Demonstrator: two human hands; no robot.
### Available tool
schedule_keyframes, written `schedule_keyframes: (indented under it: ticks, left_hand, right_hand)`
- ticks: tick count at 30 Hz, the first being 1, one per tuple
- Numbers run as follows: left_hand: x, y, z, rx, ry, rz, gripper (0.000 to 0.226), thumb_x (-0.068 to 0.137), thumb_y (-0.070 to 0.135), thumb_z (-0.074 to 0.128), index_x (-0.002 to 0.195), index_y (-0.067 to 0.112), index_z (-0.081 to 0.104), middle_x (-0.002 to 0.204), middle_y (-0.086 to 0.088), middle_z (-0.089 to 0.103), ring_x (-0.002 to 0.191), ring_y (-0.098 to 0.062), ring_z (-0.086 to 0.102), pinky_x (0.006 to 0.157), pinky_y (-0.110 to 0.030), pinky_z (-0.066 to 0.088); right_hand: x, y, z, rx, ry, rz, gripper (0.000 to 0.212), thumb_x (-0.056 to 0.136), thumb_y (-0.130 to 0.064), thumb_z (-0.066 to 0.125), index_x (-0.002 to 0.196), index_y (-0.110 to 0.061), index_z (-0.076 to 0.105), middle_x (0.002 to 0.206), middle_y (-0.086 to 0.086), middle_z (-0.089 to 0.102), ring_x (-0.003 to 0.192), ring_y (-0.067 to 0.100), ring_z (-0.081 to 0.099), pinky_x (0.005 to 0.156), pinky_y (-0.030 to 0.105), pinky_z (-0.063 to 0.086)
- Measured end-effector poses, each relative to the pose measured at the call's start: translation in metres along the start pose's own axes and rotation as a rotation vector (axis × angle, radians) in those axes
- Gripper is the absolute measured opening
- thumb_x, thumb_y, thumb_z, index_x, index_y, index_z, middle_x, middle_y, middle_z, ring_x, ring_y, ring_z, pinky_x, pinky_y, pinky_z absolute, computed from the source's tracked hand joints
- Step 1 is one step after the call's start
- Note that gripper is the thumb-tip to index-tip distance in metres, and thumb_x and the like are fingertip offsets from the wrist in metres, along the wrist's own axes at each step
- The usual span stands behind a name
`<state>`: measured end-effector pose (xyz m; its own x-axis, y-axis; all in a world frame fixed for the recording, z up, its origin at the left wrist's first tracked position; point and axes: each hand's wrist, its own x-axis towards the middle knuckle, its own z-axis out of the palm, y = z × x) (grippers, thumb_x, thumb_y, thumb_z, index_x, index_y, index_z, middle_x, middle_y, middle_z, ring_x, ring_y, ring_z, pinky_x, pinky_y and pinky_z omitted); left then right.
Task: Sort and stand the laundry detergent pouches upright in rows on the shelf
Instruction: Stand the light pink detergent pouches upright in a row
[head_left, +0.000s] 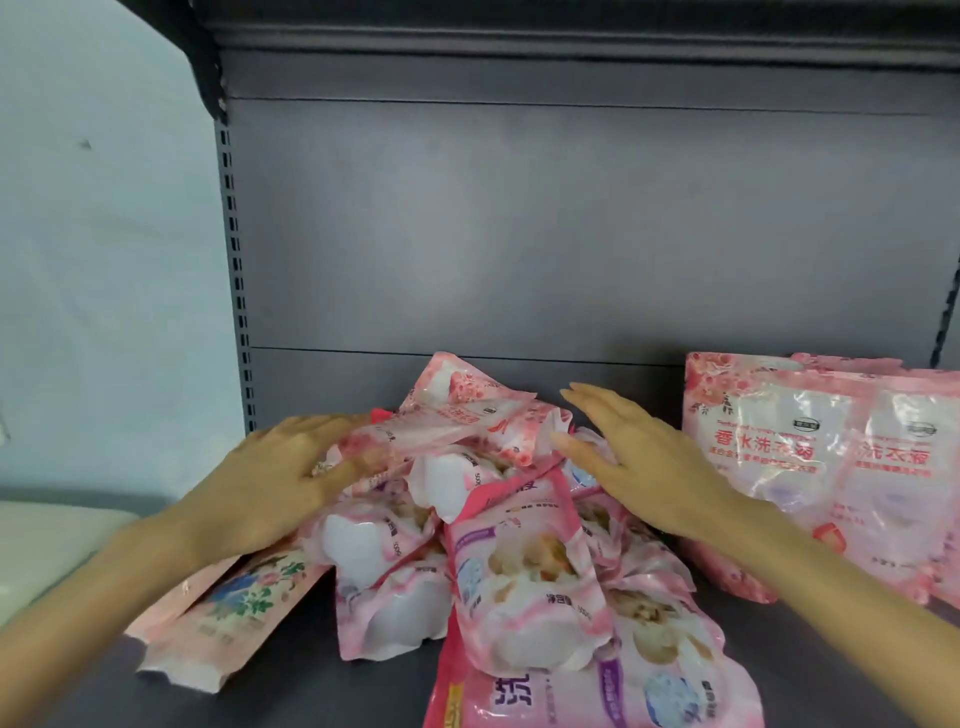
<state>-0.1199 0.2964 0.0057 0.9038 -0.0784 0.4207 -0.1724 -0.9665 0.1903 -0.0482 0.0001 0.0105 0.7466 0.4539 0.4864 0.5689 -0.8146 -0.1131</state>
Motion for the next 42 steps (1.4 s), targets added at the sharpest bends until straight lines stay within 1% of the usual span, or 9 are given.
schedule_keyframes:
  ticks: [6, 8, 11, 14, 21, 26, 31, 36, 42]
  left_hand:
    - [0.002, -0.012, 0.001, 0.007, -0.022, -0.069, 0.058, 0.088, 0.057, 0.035, 0.142, 0.036, 0.030, 0.147, 0.016, 0.032, 0.133, -0.006, 0.033, 0.105, -0.024, 0.028]
    - [0.011, -0.013, 0.004, 0.024, -0.046, -0.042, 0.060, 0.087, 0.061, 0.032, 0.141, 0.036, 0.030, 0.146, 0.020, 0.031, 0.133, -0.005, 0.033, 0.104, -0.023, 0.028]
    - [0.029, -0.009, 0.003, 0.004, -0.066, -0.016, 0.094, 0.065, 0.088, 0.009, 0.141, 0.036, 0.033, 0.137, 0.029, 0.031, 0.130, -0.004, 0.036, 0.103, -0.024, 0.031]
    - [0.058, -0.002, 0.007, -0.019, -0.080, -0.042, 0.079, 0.078, 0.078, 0.020, 0.140, 0.032, 0.036, 0.146, 0.018, 0.035, 0.127, -0.007, 0.042, 0.108, -0.029, 0.031]
    - [0.136, 0.019, 0.038, 0.057, -0.202, 0.081, 0.047, 0.096, 0.042, 0.041, 0.140, 0.027, 0.037, 0.135, 0.000, 0.050, 0.105, -0.020, 0.053, 0.097, -0.034, 0.040]
    - [0.180, 0.022, 0.054, 0.052, -0.235, 0.198, 0.044, 0.097, 0.029, 0.044, 0.140, 0.021, 0.039, 0.143, 0.000, 0.043, 0.127, -0.021, 0.043, 0.105, -0.028, 0.033]
    - [0.203, 0.015, 0.060, -0.026, -0.223, 0.276, 0.035, 0.093, 0.024, 0.055, 0.126, 0.017, 0.054, 0.124, -0.001, 0.053, 0.107, -0.017, 0.052, 0.088, -0.019, 0.035]
    - [0.213, -0.010, 0.052, -0.164, -0.201, 0.286, 0.012, 0.086, 0.023, 0.066, 0.087, 0.011, 0.064, 0.085, 0.008, 0.059, 0.078, -0.006, 0.053, 0.067, -0.004, 0.035]
    - [0.207, -0.036, 0.036, -0.397, -0.187, 0.263, 0.008, 0.085, 0.012, 0.065, 0.093, 0.012, 0.066, 0.100, -0.008, 0.067, 0.090, -0.014, 0.060, 0.081, -0.012, 0.045]
  right_hand:
    - [0.050, -0.003, 0.015, -0.064, -0.043, -0.105, 0.072, 0.087, -0.064, 0.030, 0.147, -0.024, 0.023, 0.154, -0.010, 0.022, 0.139, 0.010, 0.026, 0.109, 0.029, 0.026]
    - [0.066, 0.005, 0.021, -0.072, -0.059, -0.087, 0.072, 0.088, -0.063, 0.032, 0.147, -0.022, 0.024, 0.154, -0.008, 0.024, 0.138, 0.012, 0.028, 0.108, 0.032, 0.029]
    - [0.086, 0.018, 0.028, 0.004, -0.091, 0.027, 0.067, 0.092, -0.058, 0.035, 0.146, -0.020, 0.027, 0.153, -0.005, 0.026, 0.138, 0.016, 0.030, 0.106, 0.039, 0.032]
    - [0.102, 0.029, 0.040, 0.063, -0.177, 0.118, 0.071, 0.090, -0.062, 0.036, 0.144, -0.017, 0.032, 0.151, 0.000, 0.032, 0.136, 0.020, 0.033, 0.107, 0.043, 0.033]
    - [0.116, 0.040, 0.060, 0.450, -0.169, 0.115, 0.036, 0.084, -0.046, 0.062, 0.108, -0.019, 0.066, 0.105, -0.004, 0.066, 0.099, 0.014, 0.060, 0.087, 0.032, 0.048]
    - [0.124, 0.038, 0.066, 0.580, -0.100, 0.112, 0.008, 0.079, -0.021, 0.070, 0.084, -0.020, 0.063, 0.087, -0.002, 0.066, 0.083, 0.013, 0.060, 0.077, 0.030, 0.046]
    - [0.125, 0.030, 0.071, 0.674, 0.013, 0.094, 0.022, 0.083, -0.005, 0.062, 0.075, -0.025, 0.059, 0.062, -0.014, 0.063, 0.054, -0.008, 0.054, 0.058, 0.012, 0.041]
    - [0.124, 0.013, 0.063, 0.761, 0.084, 0.098, 0.015, 0.087, -0.004, 0.059, 0.086, -0.016, 0.067, 0.079, 0.001, 0.073, 0.066, 0.003, 0.065, 0.061, 0.018, 0.049]
    - [0.123, -0.009, 0.055, 1.020, 0.111, 0.196, 0.012, 0.089, 0.000, 0.058, 0.090, -0.008, 0.066, 0.087, 0.007, 0.073, 0.076, 0.016, 0.070, 0.065, 0.026, 0.057]
